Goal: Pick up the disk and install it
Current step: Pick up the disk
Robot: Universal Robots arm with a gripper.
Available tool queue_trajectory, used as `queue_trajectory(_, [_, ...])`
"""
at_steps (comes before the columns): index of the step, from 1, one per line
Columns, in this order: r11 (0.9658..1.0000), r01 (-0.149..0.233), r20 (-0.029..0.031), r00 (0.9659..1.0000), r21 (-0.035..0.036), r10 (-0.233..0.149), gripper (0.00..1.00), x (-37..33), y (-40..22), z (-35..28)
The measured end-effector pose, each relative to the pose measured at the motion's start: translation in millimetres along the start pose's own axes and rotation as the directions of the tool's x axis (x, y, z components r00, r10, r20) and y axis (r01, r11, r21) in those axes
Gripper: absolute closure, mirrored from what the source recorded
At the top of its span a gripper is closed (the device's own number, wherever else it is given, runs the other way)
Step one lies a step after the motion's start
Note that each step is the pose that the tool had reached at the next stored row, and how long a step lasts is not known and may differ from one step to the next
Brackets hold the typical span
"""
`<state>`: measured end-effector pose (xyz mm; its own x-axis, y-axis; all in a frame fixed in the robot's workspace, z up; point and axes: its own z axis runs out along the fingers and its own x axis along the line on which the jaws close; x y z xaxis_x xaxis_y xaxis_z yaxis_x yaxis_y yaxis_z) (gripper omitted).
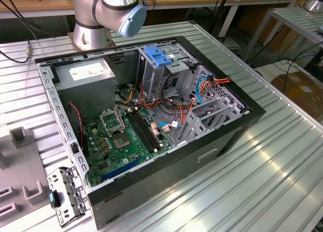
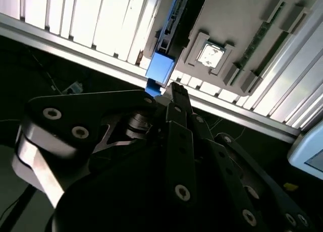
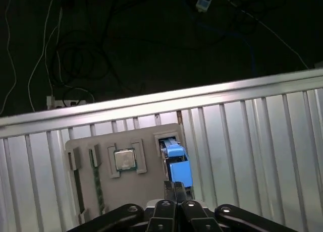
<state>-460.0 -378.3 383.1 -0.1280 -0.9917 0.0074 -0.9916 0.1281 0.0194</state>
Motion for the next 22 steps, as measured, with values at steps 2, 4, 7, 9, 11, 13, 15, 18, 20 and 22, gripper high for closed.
queue_trajectory(2, [0.9997, 0.025, -0.0004, 0.9997, 0.0002, -0.025, 0.89, 0.0, 0.0, 0.0])
queue_trajectory(4, [0.9997, 0.025, -0.0005, 0.9997, 0.0002, -0.025, 0.89, 0.0, 0.0, 0.0])
queue_trajectory(7, [0.9997, 0.025, -0.0005, 0.9997, 0.0002, -0.025, 0.89, 0.0, 0.0, 0.0])
queue_trajectory(9, [0.9996, 0.027, -0.0005, 0.9996, 0.0002, -0.027, 0.89, 0.0, 0.0, 0.0])
queue_trajectory(11, [0.9996, 0.028, -0.0005, 0.9996, 0.0002, -0.028, 0.89, 0.0, 0.0, 0.0])
queue_trajectory(13, [0.9996, 0.029, -0.0006, 0.9996, 0.0003, -0.029, 0.89, 0.0, 0.0, 0.0])
queue_trajectory(15, [0.9994, 0.036, -0.0006, 0.9994, 0.0013, -0.036, 0.83, -0.1, -0.1, 1.4])
queue_trajectory(18, [0.9985, 0.055, -0.0008, 0.9985, 0.0022, -0.055, 0.71, -0.1, -0.1, 4.9])
queue_trajectory(20, [0.9981, 0.061, -0.001, 0.9981, 0.0023, -0.061, 0.58, -1.6, 0.1, 9.0])
queue_trajectory(22, [0.9979, 0.064, -0.0011, 0.9979, 0.0024, -0.064, 0.53, -3.1, 0.2, 13.7])
